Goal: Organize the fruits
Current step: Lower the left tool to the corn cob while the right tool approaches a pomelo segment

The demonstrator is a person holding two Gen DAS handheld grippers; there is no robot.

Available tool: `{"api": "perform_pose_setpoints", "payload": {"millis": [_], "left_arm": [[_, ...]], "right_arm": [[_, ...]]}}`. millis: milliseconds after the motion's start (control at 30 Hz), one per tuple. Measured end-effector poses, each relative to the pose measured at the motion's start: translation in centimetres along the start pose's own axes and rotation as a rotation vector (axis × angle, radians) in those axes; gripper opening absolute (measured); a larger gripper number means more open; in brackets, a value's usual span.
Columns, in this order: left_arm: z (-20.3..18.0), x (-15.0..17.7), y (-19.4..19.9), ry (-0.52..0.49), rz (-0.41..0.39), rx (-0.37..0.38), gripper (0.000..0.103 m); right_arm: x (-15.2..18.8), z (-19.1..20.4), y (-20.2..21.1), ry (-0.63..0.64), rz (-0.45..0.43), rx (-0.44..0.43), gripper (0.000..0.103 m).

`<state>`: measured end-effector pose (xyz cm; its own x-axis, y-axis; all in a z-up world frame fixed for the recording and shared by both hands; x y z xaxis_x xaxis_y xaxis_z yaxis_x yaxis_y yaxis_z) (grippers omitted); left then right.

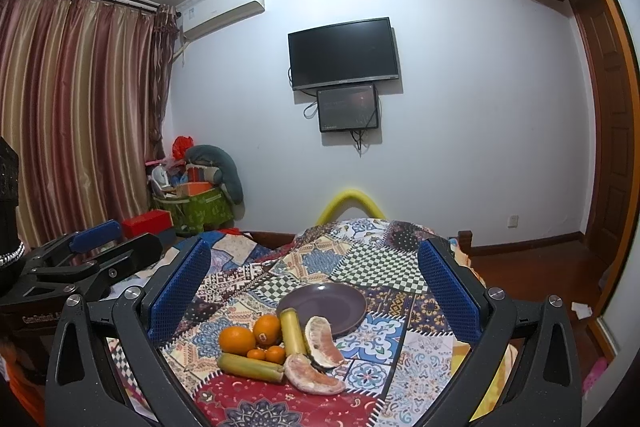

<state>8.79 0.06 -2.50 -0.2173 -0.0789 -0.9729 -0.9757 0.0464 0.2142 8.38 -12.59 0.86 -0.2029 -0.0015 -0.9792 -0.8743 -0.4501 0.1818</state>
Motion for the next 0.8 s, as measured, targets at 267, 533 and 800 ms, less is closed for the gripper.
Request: {"api": "perform_pose_setpoints", "payload": {"millis": [267,533,800], "left_arm": [[0.7,2.0,-2.8,-0.001,0.075,-0.012,0.103],[2.9,6.5,-7.5,-0.009,0.236,-0.053,0.091],[5.6,12.0,-11.6,0.030,0.416,-0.076,0.086]], "right_arm": [[2.0,-1.0,-2.1,0.010,0.074,0.040,0.103],[6.7,-2.8,-6.1,0.011,0.245,0.036,0.103],[11.3,-4.2,-9.3,0.014,0.408,0.032,0.103]]}}
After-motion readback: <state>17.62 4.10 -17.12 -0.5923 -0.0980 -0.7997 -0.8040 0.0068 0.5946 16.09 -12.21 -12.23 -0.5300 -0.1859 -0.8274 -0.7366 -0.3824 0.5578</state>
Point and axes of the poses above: each gripper's, at about its wrist camera, not at the fingertips, and y roughly against the way its jaws point, z to its left, x to its underside, the point moved 7 cm from there along -y, roughly the way its jaws point
